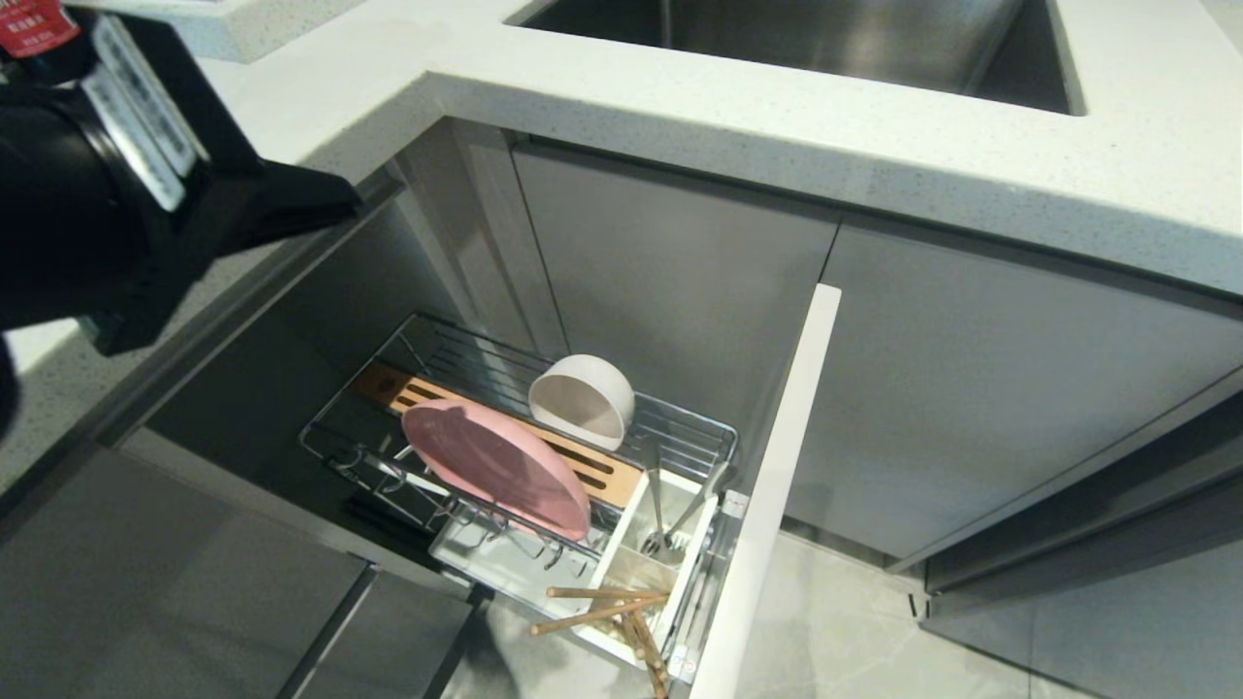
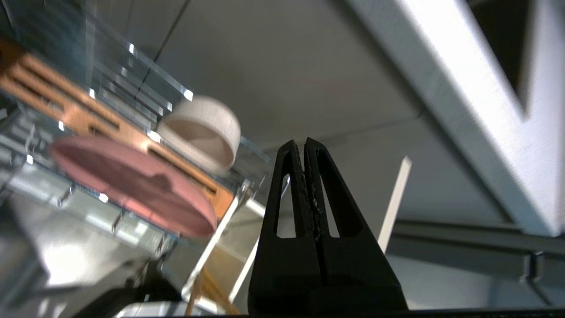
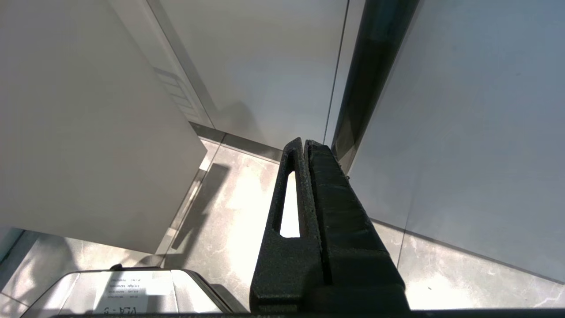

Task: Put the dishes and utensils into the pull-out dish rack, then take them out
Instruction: Take the plate out of the cupboard

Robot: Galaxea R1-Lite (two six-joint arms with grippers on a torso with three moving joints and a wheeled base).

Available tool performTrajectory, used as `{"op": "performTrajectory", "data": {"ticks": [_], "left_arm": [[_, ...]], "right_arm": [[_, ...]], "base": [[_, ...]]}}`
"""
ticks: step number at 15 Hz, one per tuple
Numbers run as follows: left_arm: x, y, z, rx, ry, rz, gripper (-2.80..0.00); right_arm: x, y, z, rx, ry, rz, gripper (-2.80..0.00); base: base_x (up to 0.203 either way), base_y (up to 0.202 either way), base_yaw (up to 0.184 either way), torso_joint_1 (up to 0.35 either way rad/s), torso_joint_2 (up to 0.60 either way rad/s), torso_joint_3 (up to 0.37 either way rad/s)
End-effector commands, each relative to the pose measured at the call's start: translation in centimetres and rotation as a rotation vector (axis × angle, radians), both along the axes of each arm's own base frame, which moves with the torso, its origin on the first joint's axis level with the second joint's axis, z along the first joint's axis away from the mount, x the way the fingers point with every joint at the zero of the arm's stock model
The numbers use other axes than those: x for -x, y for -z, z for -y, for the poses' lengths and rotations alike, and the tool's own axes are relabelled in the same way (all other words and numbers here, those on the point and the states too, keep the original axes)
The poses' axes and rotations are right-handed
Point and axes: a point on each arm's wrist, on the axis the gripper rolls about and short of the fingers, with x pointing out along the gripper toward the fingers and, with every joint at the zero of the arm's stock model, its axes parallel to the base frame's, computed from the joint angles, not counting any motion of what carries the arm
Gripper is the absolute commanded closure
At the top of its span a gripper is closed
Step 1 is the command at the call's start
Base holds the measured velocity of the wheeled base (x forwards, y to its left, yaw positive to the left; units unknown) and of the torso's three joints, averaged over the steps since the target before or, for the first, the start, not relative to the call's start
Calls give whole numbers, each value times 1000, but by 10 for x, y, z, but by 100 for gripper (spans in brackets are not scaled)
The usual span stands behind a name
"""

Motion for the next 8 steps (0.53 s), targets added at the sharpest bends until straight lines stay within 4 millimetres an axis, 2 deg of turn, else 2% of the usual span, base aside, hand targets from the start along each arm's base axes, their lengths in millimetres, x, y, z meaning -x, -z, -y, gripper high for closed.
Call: {"op": "performTrajectory", "data": {"ticks": [1,3,4,5,8], "left_arm": [[-10,19,29,-69,1,-74,0],[-17,34,41,-136,-35,-129,0],[-19,39,45,-158,-53,-145,-61],[-22,44,51,-178,-64,-161,-280],[-31,66,66,-259,-114,-255,-280]], "right_arm": [[0,0,0,0,0,-1,0],[0,0,0,0,-1,-1,0],[0,0,0,0,0,-1,0],[0,0,0,0,0,-1,0],[0,0,0,0,0,-1,0]], "base": [[0,0,0,0,0,0],[0,0,0,0,0,0],[0,0,0,0,0,0],[0,0,0,0,0,0],[0,0,0,0,0,0]]}}
